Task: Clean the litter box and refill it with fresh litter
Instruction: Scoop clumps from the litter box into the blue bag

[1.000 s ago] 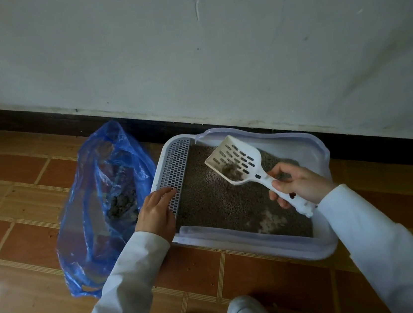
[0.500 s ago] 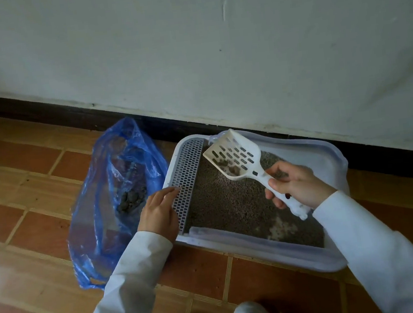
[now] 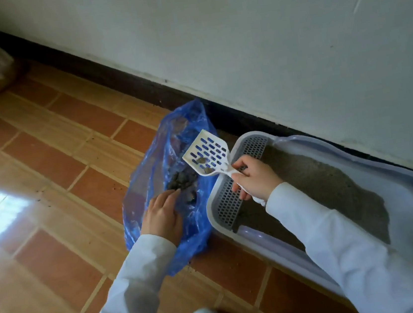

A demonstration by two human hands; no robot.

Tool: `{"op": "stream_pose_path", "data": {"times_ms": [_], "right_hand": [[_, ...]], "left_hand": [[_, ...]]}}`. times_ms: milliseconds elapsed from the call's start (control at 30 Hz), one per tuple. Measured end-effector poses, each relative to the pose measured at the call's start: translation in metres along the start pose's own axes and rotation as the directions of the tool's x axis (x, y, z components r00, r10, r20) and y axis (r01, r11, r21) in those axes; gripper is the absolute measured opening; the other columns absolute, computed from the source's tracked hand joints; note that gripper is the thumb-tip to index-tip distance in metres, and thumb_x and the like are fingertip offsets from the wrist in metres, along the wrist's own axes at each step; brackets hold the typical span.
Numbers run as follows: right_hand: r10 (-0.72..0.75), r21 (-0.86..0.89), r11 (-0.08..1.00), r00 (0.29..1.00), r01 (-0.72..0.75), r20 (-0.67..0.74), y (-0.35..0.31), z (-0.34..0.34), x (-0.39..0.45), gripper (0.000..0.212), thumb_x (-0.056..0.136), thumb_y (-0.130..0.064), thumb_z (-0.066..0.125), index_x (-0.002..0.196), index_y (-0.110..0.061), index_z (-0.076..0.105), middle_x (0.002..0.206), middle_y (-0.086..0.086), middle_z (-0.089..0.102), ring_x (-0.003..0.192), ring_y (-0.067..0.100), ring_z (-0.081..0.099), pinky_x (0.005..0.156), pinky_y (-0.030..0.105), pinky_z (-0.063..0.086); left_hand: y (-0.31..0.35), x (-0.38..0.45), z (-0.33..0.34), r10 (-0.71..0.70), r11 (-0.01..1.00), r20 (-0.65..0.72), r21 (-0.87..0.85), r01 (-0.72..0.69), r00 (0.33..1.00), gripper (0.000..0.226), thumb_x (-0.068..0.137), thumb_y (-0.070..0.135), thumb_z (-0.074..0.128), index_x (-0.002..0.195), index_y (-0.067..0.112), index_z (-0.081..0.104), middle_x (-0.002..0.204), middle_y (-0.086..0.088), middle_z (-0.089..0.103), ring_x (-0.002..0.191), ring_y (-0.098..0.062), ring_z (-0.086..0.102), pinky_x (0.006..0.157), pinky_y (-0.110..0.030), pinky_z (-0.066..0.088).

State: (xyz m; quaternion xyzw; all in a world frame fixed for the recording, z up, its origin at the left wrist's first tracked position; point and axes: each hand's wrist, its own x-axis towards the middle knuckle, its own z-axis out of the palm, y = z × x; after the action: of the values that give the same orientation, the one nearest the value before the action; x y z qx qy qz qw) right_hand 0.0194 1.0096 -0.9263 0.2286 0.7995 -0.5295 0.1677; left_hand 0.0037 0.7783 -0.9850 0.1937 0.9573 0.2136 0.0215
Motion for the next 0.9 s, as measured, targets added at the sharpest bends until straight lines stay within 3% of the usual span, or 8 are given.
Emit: {"op": "stream_pose_path", "data": {"times_ms": [133, 267, 333, 467, 633, 800, 900], "right_hand": [[-0.07, -0.343, 0.937, 0.997, 0.07, 0.012, -0.011, 0.03, 0.019, 0.022, 0.094, -0.017, 0.048, 0.114, -0.024, 0.044, 0.106, 0.008, 0.059, 0.091, 0.024, 0.062, 0.081, 0.042, 0.055], [-0.246, -0.629, 0.75, 0.969, 0.205, 0.023, -0.022, 0.053, 0.023, 0.026, 0.095, -0.012, 0.046, 0.119, -0.02, 0.039, 0.106, 0.013, 0.061, 0.091, 0.03, 0.061, 0.066, 0.037, 0.044], [-0.297, -0.692, 0.681, 0.954, 0.238, 0.036, -0.026, 0.06, 0.024, 0.031, 0.095, -0.01, 0.047, 0.122, -0.021, 0.038, 0.108, 0.012, 0.062, 0.095, 0.029, 0.063, 0.065, 0.036, 0.044], [-0.356, -0.779, 0.559, 0.931, 0.283, 0.082, -0.027, 0.066, 0.022, 0.04, 0.093, -0.008, 0.05, 0.128, -0.021, 0.034, 0.115, 0.012, 0.06, 0.104, 0.031, 0.062, 0.078, 0.039, 0.051], [-0.465, -0.861, 0.4, 0.879, 0.315, 0.105, -0.022, 0.066, 0.019, 0.048, 0.09, -0.008, 0.054, 0.133, -0.018, 0.035, 0.112, 0.013, 0.059, 0.106, 0.029, 0.056, 0.085, 0.037, 0.047], [-0.509, -0.859, 0.415, 0.859, 0.299, 0.053, -0.02, 0.062, 0.016, 0.051, 0.087, -0.006, 0.057, 0.132, -0.017, 0.036, 0.112, 0.012, 0.059, 0.104, 0.028, 0.054, 0.085, 0.037, 0.044], [-0.504, -0.802, 0.514, 0.864, 0.305, 0.006, -0.02, 0.056, 0.013, 0.048, 0.087, -0.005, 0.059, 0.128, -0.017, 0.039, 0.112, 0.01, 0.061, 0.104, 0.028, 0.057, 0.083, 0.037, 0.045]], "left_hand": [[-0.017, -0.011, -0.005, -0.102, 0.995, -0.021, -0.011, 0.102, 0.995, 0.041, 0.076, -0.001, 0.055, 0.115, 0.004, 0.064, 0.112, -0.015, 0.066, 0.102, -0.04, 0.06, 0.089, -0.051, 0.048], [-0.031, -0.018, -0.007, -0.122, 0.992, -0.025, -0.018, 0.121, 0.992, 0.041, 0.076, -0.002, 0.065, 0.116, 0.005, 0.063, 0.112, -0.014, 0.066, 0.102, -0.039, 0.06, 0.088, -0.052, 0.05], [-0.035, -0.019, -0.008, -0.127, 0.992, -0.037, -0.022, 0.127, 0.991, 0.038, 0.078, 0.001, 0.062, 0.116, 0.006, 0.063, 0.112, -0.014, 0.066, 0.101, -0.04, 0.06, 0.088, -0.052, 0.05], [-0.037, -0.021, -0.006, -0.155, 0.988, -0.037, -0.031, 0.154, 0.987, 0.04, 0.079, -0.001, 0.062, 0.118, 0.006, 0.062, 0.115, -0.013, 0.065, 0.106, -0.038, 0.058, 0.091, -0.05, 0.049], [-0.034, -0.021, -0.006, -0.172, 0.985, -0.027, -0.026, 0.172, 0.985, 0.038, 0.083, 0.001, 0.059, 0.12, 0.008, 0.062, 0.118, -0.011, 0.063, 0.11, -0.037, 0.056, 0.091, -0.052, 0.049], [-0.029, -0.021, -0.006, -0.17, 0.985, 0.005, -0.026, 0.17, 0.985, 0.04, 0.084, 0.001, 0.056, 0.122, 0.009, 0.06, 0.121, -0.011, 0.062, 0.112, -0.037, 0.054, 0.093, -0.052, 0.046], [-0.021, -0.018, -0.007, -0.136, 0.99, -0.011, -0.022, 0.136, 0.991, 0.038, 0.083, 0.001, 0.054, 0.119, 0.007, 0.063, 0.118, -0.014, 0.064, 0.107, -0.04, 0.057, 0.09, -0.053, 0.048]]}}
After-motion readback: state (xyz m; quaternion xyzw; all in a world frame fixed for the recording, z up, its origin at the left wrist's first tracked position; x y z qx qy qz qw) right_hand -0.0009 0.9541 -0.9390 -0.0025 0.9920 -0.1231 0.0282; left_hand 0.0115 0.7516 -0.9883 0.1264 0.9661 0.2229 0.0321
